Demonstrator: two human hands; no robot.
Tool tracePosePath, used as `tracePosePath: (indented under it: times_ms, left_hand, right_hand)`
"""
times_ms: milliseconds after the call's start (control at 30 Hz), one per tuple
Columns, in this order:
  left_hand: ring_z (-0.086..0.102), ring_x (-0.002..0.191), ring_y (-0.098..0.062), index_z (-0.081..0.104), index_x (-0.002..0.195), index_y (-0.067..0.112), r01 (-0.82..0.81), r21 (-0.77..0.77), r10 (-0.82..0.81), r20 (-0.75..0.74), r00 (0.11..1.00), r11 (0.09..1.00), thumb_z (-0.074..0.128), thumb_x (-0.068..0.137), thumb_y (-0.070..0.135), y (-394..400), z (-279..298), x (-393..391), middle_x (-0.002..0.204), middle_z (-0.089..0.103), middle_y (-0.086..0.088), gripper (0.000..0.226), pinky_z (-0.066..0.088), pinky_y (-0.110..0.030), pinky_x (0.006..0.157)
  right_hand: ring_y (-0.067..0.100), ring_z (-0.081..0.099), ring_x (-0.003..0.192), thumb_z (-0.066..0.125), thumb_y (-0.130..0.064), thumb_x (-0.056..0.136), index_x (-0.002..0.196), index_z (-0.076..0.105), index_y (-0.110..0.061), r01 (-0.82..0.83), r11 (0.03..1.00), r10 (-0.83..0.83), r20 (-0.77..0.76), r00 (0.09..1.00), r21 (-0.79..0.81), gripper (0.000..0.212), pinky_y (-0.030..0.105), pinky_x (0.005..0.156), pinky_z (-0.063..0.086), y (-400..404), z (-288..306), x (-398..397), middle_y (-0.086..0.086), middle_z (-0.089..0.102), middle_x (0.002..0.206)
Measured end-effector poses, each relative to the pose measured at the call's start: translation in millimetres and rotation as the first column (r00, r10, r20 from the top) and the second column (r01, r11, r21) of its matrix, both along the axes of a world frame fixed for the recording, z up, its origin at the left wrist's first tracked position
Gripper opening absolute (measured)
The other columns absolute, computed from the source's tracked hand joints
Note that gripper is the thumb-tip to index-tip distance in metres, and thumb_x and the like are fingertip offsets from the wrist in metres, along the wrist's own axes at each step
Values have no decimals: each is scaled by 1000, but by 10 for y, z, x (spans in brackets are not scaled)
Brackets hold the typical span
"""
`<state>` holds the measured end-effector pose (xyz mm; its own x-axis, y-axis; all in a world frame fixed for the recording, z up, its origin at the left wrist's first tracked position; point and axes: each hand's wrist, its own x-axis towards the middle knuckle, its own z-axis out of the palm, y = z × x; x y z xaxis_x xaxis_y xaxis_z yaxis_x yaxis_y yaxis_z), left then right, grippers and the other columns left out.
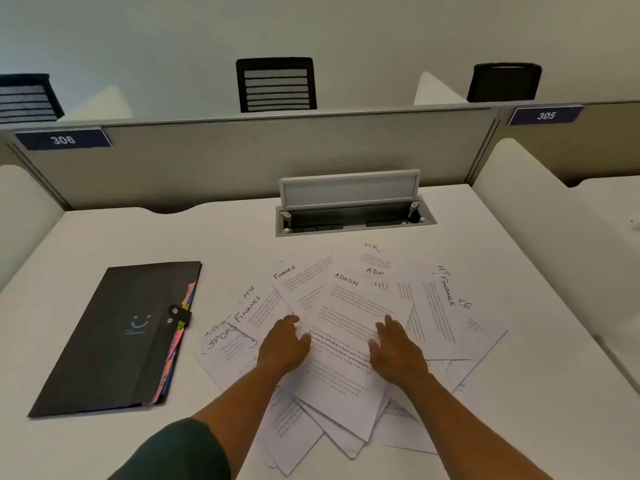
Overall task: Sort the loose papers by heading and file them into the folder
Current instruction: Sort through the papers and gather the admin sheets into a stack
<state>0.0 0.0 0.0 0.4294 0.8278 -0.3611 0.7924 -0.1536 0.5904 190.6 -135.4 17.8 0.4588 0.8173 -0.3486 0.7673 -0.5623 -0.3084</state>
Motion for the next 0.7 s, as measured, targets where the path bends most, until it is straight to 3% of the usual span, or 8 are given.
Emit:
tracePosePath:
  times_ms: [200, 367, 467, 567, 700]
  left_hand:
    - [50, 128, -23, 41, 143, 20, -83, -40, 84, 24, 996, 996, 57, 93, 43, 16, -61, 214, 144, 49, -3, 57, 44, -40, 105]
    - [53, 119, -24, 47, 137, 19, -206, 25, 205, 26, 978, 978, 60, 91, 43, 15, -102, 344, 133, 52, -5, 54, 49, -41, 98]
    - [58, 104, -22, 55, 126, 17, -225, 43, 225, -3, 974, 973, 59, 91, 45, -7, -112, 390, 118, 52, -5, 46, 54, -39, 87]
    - [61, 89, -20, 59, 115, 15, -223, 27, 222, 12, 975, 974, 57, 93, 45, -13, -124, 411, 107, 55, -4, 37, 54, -34, 76]
    - [65, 88, -21, 62, 103, 17, -223, -127, 238, 114, 965, 966, 52, 98, 43, -13, -144, 409, 98, 67, -2, 28, 55, -39, 81]
  right_hand:
    - [20, 42, 131, 39, -41, 99, 139, 41, -16, -12, 1000, 12, -4, 1000, 4, 48, 37, 105, 40, -13, -142, 186, 2, 42, 146]
    - [17, 49, 120, 45, -37, 97, 130, 52, -16, -33, 997, 32, 16, 999, 70, 41, 33, 97, 44, 60, -125, 332, 0, 52, 134]
    - [18, 50, 120, 48, -36, 96, 129, 54, -15, -20, 997, 22, -16, 1000, 80, 40, 35, 98, 45, 94, -121, 402, 1, 54, 132]
    - [18, 51, 120, 54, -37, 93, 130, 55, -15, 89, 986, -72, -119, 990, 144, 42, 35, 99, 45, 125, -162, 466, 2, 55, 131]
    - [22, 52, 120, 65, -32, 89, 135, 47, -12, 353, 911, -285, -295, 912, 213, 54, 34, 97, 47, 156, -187, 519, 6, 47, 136]
